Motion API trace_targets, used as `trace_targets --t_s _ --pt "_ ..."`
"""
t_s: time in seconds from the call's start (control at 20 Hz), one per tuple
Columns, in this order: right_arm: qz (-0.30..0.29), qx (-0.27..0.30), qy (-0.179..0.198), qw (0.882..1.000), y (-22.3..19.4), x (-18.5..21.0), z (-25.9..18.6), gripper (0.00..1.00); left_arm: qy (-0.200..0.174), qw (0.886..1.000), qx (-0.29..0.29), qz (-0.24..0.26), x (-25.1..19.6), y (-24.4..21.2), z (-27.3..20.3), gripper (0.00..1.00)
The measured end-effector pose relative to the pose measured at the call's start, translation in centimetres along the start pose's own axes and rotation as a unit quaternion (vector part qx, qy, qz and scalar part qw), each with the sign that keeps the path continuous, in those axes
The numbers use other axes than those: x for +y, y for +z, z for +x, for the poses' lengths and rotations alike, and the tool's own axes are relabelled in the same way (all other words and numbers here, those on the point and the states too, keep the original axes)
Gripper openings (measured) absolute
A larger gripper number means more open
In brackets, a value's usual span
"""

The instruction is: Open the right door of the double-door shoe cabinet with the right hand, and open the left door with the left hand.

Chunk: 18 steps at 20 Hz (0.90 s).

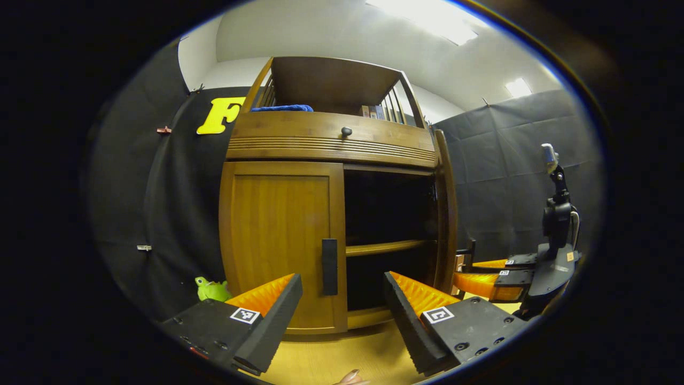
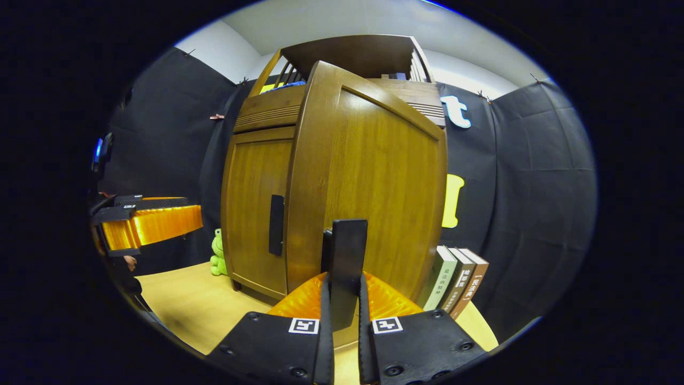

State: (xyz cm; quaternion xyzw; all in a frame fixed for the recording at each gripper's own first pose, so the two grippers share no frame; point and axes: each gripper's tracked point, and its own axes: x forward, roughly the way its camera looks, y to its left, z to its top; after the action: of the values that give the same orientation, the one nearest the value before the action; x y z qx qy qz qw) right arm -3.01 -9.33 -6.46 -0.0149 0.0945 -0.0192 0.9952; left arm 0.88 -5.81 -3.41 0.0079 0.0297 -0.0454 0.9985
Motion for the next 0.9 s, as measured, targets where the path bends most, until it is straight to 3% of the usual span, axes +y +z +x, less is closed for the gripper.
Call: trace_targets --t_s 0.35,0.6,0.65,0.7,0.75,0.9 --pt "-0.006 0.007 -0.052 0.999 0.0 -3.3 -2.6 0.26 -0.018 1.000 -0.002 -0.006 -1.2 -0.5 1.7 0.95" --pt "-0.023 0.008 -0.089 0.996 0.0 -5.7 -3.6 0.16 -0.017 1.000 0.005 -0.007 -1.5 -1.1 2.9 0.94" --pt "-0.027 0.008 -0.099 0.995 -0.4 -6.4 -3.4 0.20 -0.016 1.000 0.006 -0.007 -1.4 -1.3 3.2 0.95" --pt "-0.031 0.008 -0.110 0.993 -0.5 -7.2 -3.5 0.15 -0.014 1.000 0.006 -0.007 -1.3 -1.4 3.3 0.95" --pt "-0.034 0.011 -0.121 0.992 -0.7 -8.0 -3.7 0.20 -0.009 1.000 0.005 -0.005 -1.2 -1.5 3.5 0.95" --pt "-0.014 0.015 -0.104 0.994 -0.8 -9.0 -4.1 0.16 0.015 1.000 0.003 0.006 -0.5 -1.7 4.0 0.95"
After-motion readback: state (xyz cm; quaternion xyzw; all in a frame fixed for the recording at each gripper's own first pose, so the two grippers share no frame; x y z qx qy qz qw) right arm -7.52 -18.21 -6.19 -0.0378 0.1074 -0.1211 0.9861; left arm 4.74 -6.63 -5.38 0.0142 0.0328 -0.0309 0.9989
